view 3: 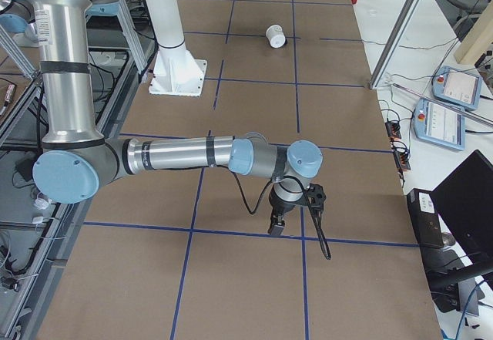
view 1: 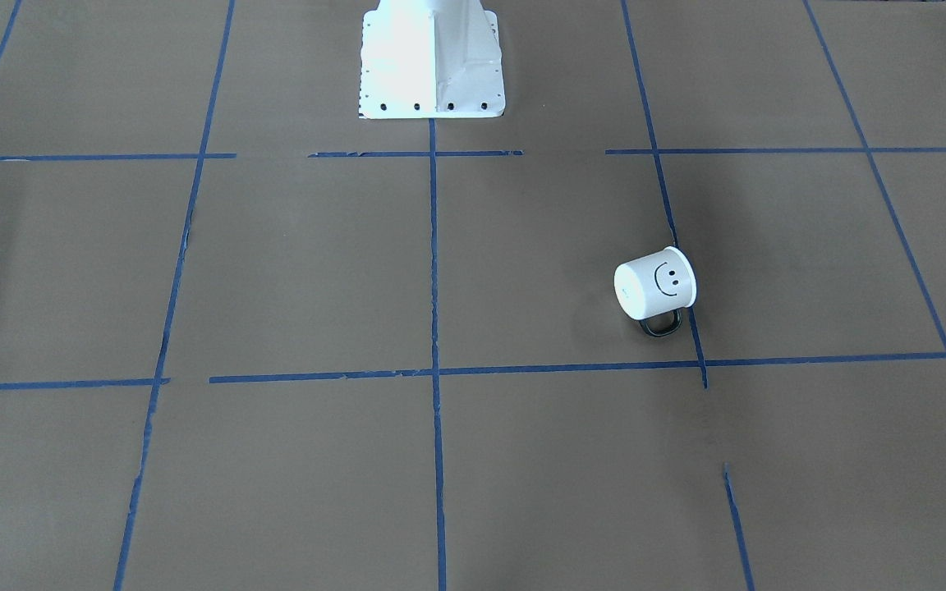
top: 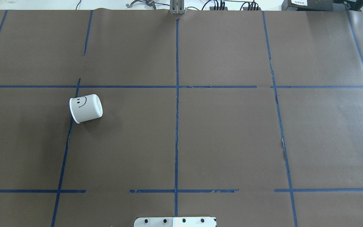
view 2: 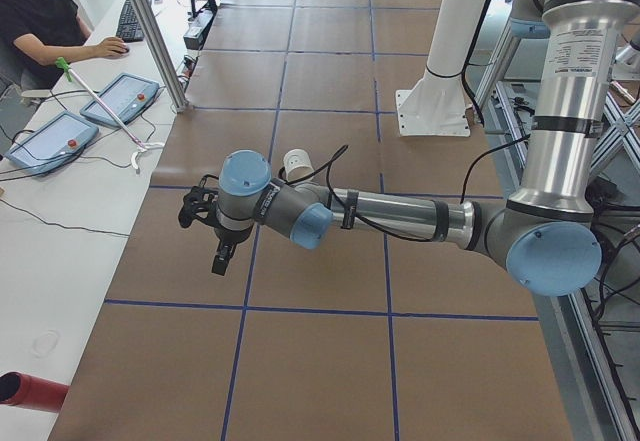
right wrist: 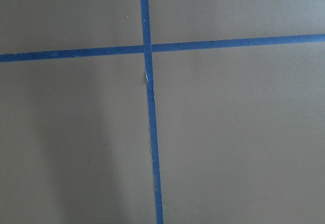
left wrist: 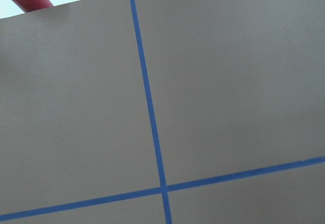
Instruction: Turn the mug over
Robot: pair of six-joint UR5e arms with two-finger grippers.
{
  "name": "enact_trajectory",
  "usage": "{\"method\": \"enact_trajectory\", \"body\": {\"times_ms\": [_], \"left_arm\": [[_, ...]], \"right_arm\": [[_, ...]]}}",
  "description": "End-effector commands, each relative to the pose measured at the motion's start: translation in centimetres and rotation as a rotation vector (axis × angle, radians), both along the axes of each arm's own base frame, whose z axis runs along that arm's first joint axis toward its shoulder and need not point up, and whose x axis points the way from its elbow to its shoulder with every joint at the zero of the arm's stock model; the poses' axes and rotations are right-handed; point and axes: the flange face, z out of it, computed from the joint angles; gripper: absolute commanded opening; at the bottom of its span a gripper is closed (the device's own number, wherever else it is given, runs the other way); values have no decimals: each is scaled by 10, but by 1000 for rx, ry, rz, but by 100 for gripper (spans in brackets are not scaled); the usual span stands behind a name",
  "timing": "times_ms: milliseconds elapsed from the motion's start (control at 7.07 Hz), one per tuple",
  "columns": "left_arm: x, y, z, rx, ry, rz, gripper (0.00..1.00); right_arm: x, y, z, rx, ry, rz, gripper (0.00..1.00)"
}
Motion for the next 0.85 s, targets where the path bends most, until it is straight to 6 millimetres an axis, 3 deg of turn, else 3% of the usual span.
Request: {"method": "enact_trajectory", "body": {"times_ms": [0, 142, 425, 708], "left_arm": [[15, 12, 20, -15, 199, 2, 100], [28, 14, 14, -62, 256, -43, 100], [62, 43, 19, -91, 344, -61, 100], [99, 69, 10, -155, 482, -94, 100]], "right_arm": [[0, 0, 0, 0, 0, 0, 100], [0, 0, 0, 0, 0, 0, 100], [0, 0, 0, 0, 0, 0, 100], [0, 0, 0, 0, 0, 0, 100]]}}
